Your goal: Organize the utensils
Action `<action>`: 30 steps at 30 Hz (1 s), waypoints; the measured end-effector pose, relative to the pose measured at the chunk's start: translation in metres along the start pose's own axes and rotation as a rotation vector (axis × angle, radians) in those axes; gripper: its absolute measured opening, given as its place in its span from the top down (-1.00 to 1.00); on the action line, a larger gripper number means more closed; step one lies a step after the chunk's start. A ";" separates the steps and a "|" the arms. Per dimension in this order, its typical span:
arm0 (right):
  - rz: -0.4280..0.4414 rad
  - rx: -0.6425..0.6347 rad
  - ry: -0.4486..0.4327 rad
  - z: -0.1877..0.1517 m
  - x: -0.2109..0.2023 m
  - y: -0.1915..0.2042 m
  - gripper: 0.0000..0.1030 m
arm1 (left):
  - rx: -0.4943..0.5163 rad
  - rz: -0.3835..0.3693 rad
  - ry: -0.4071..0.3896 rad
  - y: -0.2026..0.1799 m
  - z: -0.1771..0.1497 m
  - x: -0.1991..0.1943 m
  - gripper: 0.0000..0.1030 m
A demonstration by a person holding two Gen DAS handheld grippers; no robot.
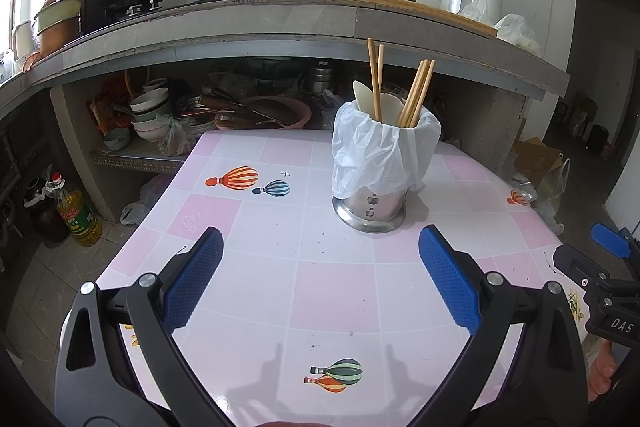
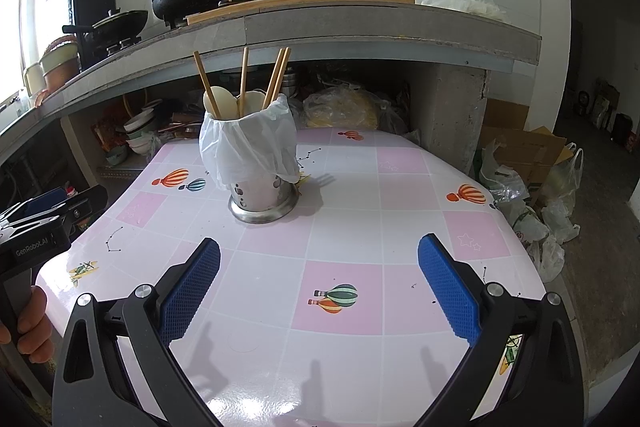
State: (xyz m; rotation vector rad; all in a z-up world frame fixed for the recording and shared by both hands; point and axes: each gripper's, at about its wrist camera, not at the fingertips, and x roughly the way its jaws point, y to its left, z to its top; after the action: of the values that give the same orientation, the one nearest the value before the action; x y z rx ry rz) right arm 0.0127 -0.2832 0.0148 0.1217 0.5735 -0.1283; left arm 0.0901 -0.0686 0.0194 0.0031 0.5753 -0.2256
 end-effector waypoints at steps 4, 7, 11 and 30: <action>0.000 -0.003 -0.002 0.001 -0.001 0.001 -0.87 | -0.001 -0.001 0.000 0.000 -0.001 0.001 -0.84; 0.000 -0.004 -0.002 0.002 -0.002 0.001 -0.87 | 0.000 -0.002 0.000 0.000 0.000 0.001 -0.84; 0.001 -0.003 -0.003 0.002 -0.003 0.001 -0.87 | -0.001 -0.002 0.001 0.000 0.000 0.001 -0.84; 0.001 -0.003 -0.001 0.002 -0.002 0.001 -0.87 | 0.003 -0.002 0.000 0.000 0.000 0.001 -0.84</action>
State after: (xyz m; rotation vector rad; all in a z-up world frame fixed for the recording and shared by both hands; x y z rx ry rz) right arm 0.0126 -0.2821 0.0179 0.1190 0.5722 -0.1266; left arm 0.0905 -0.0692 0.0191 0.0053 0.5749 -0.2282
